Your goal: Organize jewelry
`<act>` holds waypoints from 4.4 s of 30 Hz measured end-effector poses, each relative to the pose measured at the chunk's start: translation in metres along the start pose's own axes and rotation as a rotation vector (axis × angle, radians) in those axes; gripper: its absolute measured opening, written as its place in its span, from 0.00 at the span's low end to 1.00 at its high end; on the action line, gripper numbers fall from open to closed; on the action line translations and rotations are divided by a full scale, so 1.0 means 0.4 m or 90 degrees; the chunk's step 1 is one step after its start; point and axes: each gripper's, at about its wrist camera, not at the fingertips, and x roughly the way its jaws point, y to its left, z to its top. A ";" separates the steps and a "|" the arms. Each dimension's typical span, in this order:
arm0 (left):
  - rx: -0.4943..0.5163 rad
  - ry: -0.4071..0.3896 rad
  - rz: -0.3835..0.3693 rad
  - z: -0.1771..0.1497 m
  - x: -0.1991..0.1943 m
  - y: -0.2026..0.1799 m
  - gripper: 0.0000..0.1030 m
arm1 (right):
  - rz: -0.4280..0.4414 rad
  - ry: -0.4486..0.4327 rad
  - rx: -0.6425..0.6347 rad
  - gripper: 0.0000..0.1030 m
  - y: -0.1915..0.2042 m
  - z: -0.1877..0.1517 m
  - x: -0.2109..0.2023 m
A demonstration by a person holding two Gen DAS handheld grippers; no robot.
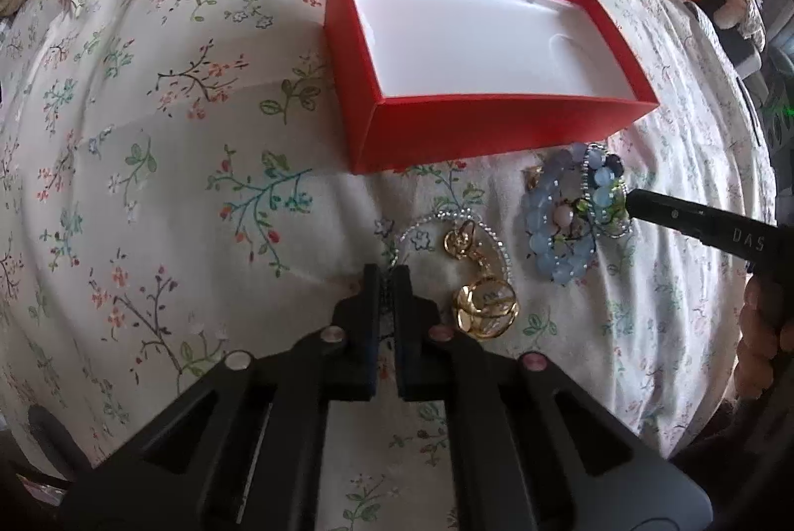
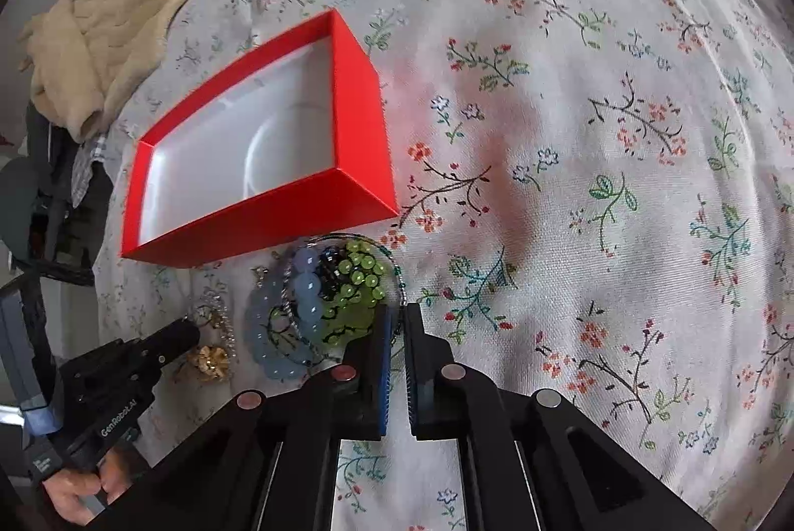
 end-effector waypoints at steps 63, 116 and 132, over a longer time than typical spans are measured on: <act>-0.017 -0.096 -0.044 -0.035 -0.192 0.036 0.05 | 0.030 -0.063 -0.013 0.05 0.050 0.003 -0.119; 0.019 -0.197 -0.125 0.081 -0.238 -0.074 0.05 | 0.099 -0.176 -0.036 0.03 0.133 0.065 -0.257; -0.052 -0.171 -0.159 0.177 -0.093 0.006 0.05 | 0.154 -0.171 -0.044 0.03 0.204 0.154 -0.151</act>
